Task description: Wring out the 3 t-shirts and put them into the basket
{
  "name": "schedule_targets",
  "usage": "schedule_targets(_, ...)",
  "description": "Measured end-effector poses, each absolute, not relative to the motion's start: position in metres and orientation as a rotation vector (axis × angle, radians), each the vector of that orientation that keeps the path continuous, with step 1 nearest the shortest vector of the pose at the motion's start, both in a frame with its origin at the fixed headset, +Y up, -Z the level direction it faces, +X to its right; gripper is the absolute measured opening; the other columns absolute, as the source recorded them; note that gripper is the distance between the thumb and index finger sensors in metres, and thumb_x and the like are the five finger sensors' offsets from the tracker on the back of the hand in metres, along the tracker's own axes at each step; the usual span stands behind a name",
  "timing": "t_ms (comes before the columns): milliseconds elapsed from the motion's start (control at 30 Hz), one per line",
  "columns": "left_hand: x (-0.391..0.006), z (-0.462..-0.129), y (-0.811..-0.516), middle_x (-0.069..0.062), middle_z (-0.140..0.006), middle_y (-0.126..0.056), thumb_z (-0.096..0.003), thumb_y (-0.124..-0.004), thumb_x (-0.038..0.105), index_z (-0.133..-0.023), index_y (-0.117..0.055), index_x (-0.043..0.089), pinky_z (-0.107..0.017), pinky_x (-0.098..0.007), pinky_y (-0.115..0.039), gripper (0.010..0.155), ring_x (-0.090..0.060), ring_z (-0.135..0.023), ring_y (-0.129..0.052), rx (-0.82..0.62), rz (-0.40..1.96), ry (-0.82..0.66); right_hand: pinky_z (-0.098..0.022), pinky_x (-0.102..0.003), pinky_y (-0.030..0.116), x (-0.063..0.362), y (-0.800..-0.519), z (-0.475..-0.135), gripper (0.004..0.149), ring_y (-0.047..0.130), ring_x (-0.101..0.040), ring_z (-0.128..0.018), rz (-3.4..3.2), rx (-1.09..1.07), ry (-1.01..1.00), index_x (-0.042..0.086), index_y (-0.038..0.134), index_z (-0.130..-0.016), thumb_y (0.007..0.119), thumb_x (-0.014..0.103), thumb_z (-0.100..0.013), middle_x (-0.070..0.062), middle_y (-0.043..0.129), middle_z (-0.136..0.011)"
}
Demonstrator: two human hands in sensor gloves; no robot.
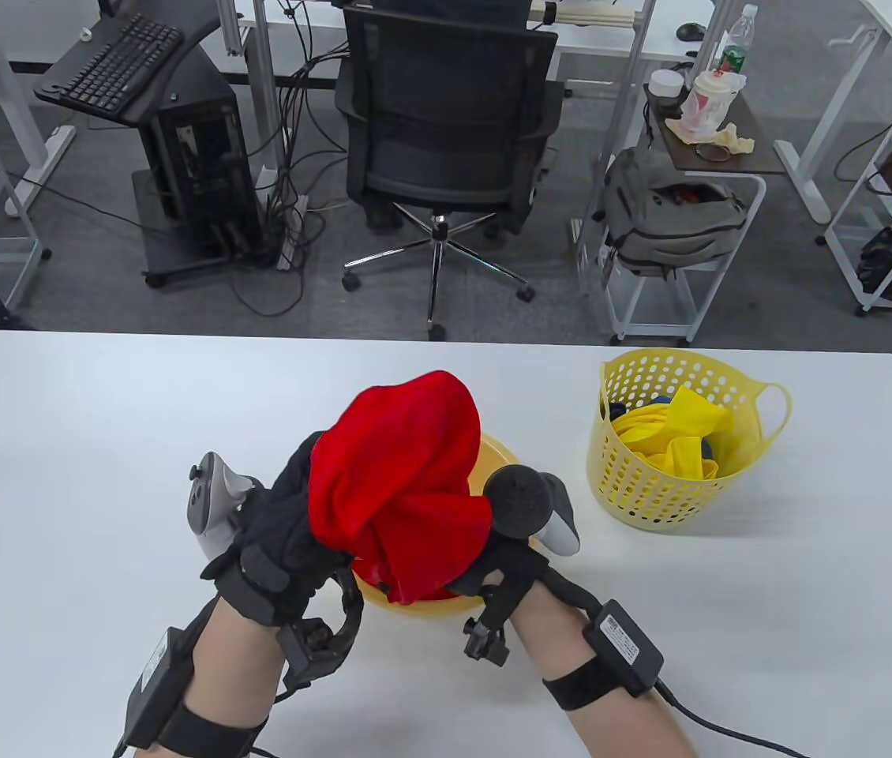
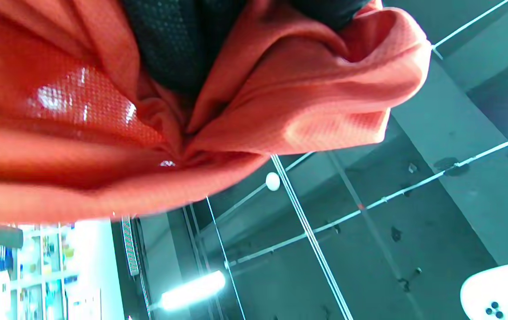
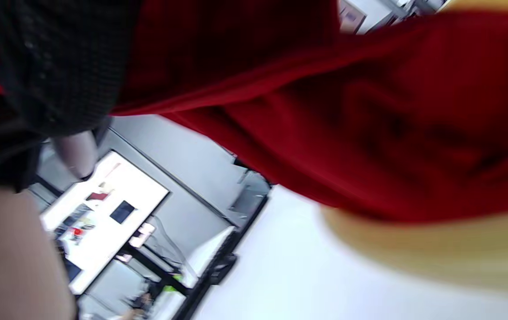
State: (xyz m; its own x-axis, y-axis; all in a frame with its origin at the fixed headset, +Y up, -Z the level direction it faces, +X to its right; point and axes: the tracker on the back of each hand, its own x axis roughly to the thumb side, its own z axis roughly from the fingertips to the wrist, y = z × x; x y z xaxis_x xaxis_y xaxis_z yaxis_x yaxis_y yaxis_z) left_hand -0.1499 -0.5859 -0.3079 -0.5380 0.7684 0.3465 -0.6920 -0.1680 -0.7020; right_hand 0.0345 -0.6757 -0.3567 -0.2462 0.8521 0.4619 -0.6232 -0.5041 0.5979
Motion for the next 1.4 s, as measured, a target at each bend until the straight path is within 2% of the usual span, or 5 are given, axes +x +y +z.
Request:
schedule_targets(133, -0.149, -0.309, -0.587, 0.001, -0.117, -0.076, -0.0697, -0.061, 0.041, -0.113, -0.05, 0.033, -0.075, -0.04, -0.079, 0.045, -0.019, -0.098, -0.088, -0.15, 1.902, -1.103, -0.063, -0.084, 0.026, 0.038, -0.671, -0.35, 0.059, 0.02, -0.063, -0.105, 1.964, 0.784, 0.118, 0.03, 0.068, -0.103, 0.091, 0.047, -0.052, -0.024, 0.031, -0.123)
schedule_targets(333, -0.2, -0.325, -0.59, -0.001, -0.118, -0.075, -0.0689, -0.063, 0.043, -0.113, -0.056, 0.035, -0.076, -0.045, -0.076, 0.045, -0.022, -0.099, -0.087, 0.063, 1.862, -0.966, -0.058, -0.087, 0.043, 0.117, -0.641, -0.379, 0.053, 0.046, -0.071, -0.098, 1.944, 0.427, -0.177, 0.018, 0.068, -0.101, 0.09, 0.032, -0.055, -0.031, 0.054, -0.114)
schedule_targets(567, -0.245, -0.347, -0.627, -0.026, -0.125, -0.044, -0.0703, -0.063, 0.04, -0.121, -0.037, 0.024, -0.073, -0.063, -0.059, 0.059, -0.05, -0.106, -0.059, 0.332, 1.389, -0.238, -0.055, -0.083, 0.061, 0.169, -0.612, -0.373, 0.052, 0.062, -0.075, -0.088, 2.017, 0.234, -0.432, 0.015, 0.066, -0.102, 0.087, 0.027, -0.057, -0.036, 0.062, -0.108)
schedule_targets(1100, -0.098, -0.331, -0.649, -0.044, -0.121, -0.026, -0.0523, -0.081, 0.078, -0.115, -0.003, 0.0, -0.067, -0.078, -0.046, 0.127, -0.072, -0.1, -0.033, 0.006, 0.583, -0.497, -0.047, -0.071, 0.081, 0.131, -0.589, -0.338, 0.052, 0.08, -0.071, -0.077, 2.134, 0.374, -0.519, 0.015, 0.065, -0.105, 0.084, 0.031, -0.059, -0.036, 0.07, -0.104)
schedule_targets(1400, -0.091, -0.347, -0.686, -0.039, -0.122, -0.033, -0.0521, -0.086, 0.073, -0.12, -0.007, 0.019, -0.067, -0.075, -0.054, 0.117, -0.07, -0.1, -0.045, -0.097, 0.707, -0.489, -0.048, -0.067, 0.083, 0.124, -0.589, -0.33, 0.053, 0.082, -0.067, -0.078, 1.696, 0.475, -0.108, 0.015, 0.059, -0.107, 0.08, 0.032, -0.061, -0.035, 0.068, -0.104)
